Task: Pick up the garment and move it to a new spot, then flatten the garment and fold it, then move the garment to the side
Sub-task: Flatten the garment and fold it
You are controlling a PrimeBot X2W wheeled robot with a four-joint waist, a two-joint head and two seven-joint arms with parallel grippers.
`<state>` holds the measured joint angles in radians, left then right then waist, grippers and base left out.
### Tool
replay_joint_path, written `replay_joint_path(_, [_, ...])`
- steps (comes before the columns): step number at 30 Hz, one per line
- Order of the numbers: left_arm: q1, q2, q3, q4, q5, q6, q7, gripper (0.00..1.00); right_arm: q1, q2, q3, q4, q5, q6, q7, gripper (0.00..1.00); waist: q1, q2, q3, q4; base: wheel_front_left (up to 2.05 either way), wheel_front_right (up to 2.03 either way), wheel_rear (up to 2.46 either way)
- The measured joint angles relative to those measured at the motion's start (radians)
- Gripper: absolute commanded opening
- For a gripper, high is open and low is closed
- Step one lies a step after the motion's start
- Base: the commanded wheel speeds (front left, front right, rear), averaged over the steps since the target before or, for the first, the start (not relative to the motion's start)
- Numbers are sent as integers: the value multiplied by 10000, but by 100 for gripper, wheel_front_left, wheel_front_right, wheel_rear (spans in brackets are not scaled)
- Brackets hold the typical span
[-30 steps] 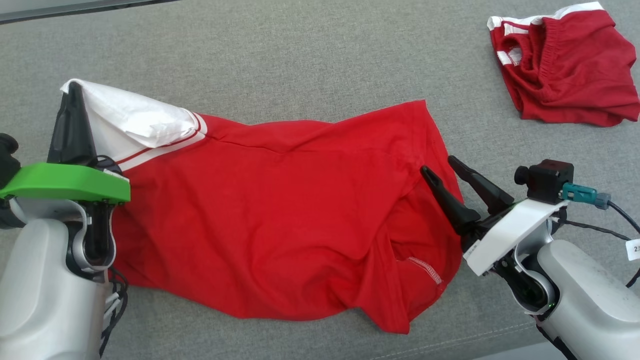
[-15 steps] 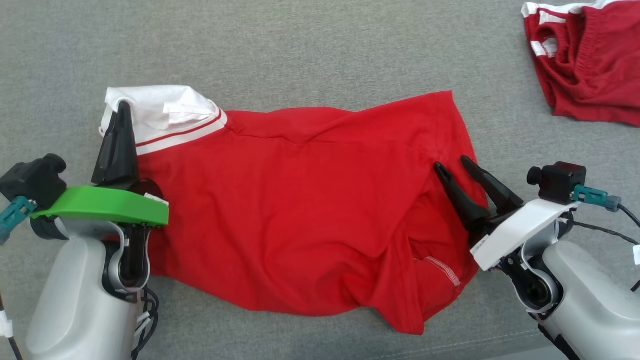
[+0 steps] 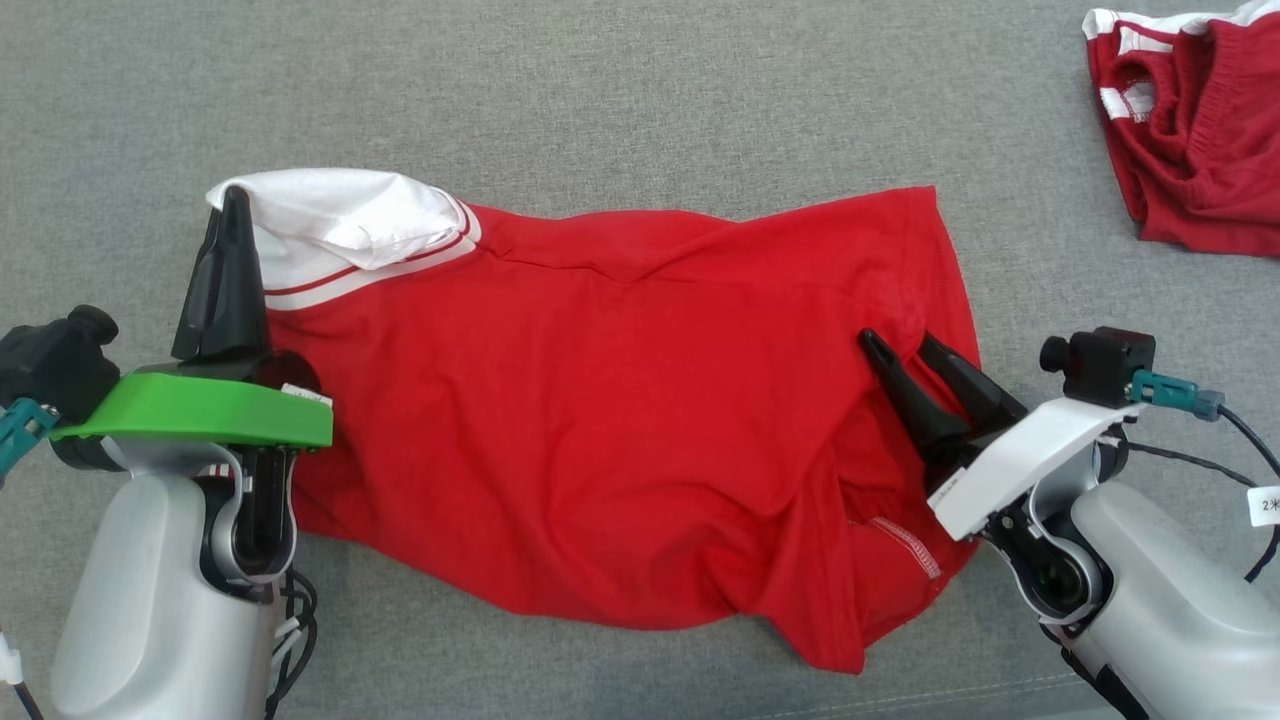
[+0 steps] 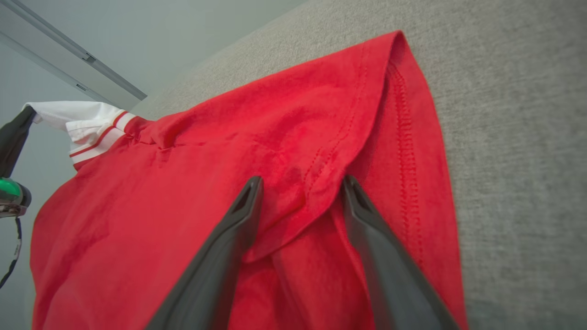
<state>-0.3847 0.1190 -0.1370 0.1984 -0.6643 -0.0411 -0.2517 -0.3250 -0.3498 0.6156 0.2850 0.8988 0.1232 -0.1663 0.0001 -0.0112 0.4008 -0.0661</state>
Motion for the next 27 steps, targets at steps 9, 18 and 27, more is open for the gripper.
replay_joint_path(9, [125, -130, 104, -174, 153, -96, 0, 0, -388, -4, 113, 40, 199, 0, 0, 79, 0, 0, 35, 82, 0, 0, 0])
replay_joint_path(18, [215, -387, 138, -174, 268, -249, 0, 0, -505, -228, 123, 115, 533, 0, -104, 49, 0, 0, -12, 225, 0, 0, 0])
replay_joint_path(27, [381, -393, 416, -174, 426, -305, 0, 0, -510, -293, 219, 180, 750, 2, -224, 27, 0, 0, -109, 183, 0, 0, 0])
